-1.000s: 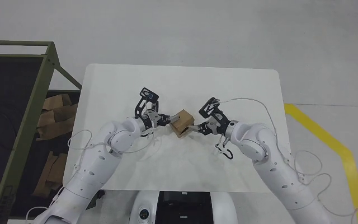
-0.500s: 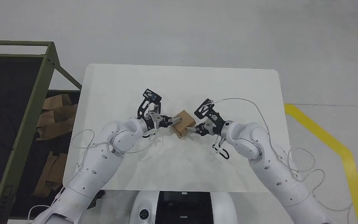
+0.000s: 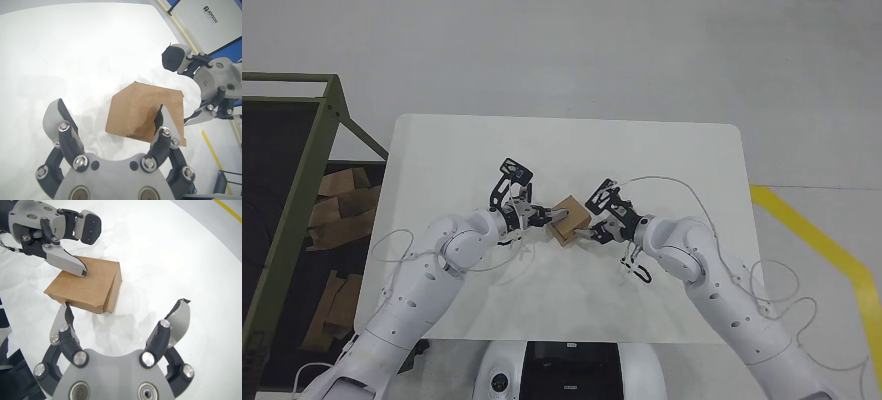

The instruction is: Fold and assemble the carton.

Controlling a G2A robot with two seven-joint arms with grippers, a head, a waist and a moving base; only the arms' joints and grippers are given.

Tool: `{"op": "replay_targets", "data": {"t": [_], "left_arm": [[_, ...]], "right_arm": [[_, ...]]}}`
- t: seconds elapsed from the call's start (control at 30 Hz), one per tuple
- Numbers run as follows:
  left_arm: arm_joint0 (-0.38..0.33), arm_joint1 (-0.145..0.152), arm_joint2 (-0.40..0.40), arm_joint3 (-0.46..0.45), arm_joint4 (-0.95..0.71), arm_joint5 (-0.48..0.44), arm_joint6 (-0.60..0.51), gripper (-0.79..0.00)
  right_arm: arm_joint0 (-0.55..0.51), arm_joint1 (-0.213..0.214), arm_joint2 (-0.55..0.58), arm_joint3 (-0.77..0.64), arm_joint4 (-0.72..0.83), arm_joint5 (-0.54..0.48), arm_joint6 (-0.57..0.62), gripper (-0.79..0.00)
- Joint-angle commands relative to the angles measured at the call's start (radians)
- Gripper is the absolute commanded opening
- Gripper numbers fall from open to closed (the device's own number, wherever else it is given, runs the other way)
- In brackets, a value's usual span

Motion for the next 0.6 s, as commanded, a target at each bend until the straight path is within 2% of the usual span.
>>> {"op": "replay_targets", "data": {"t": [0.0, 0.57], "left_arm": [[-0.002, -0.001, 0.001, 0.002, -0.002, -0.002, 0.0, 0.0], [-0.012, -0.004, 0.006, 0.014, -0.013, -0.014, -0.004, 0.0]], "right_arm": [[0.002, -0.001, -0.002, 0.002, -0.004, 0.0, -0.001, 0.0], [0.013, -0.009, -0.014, 0.021, -0.02, 0.003, 0.001, 0.0]]}}
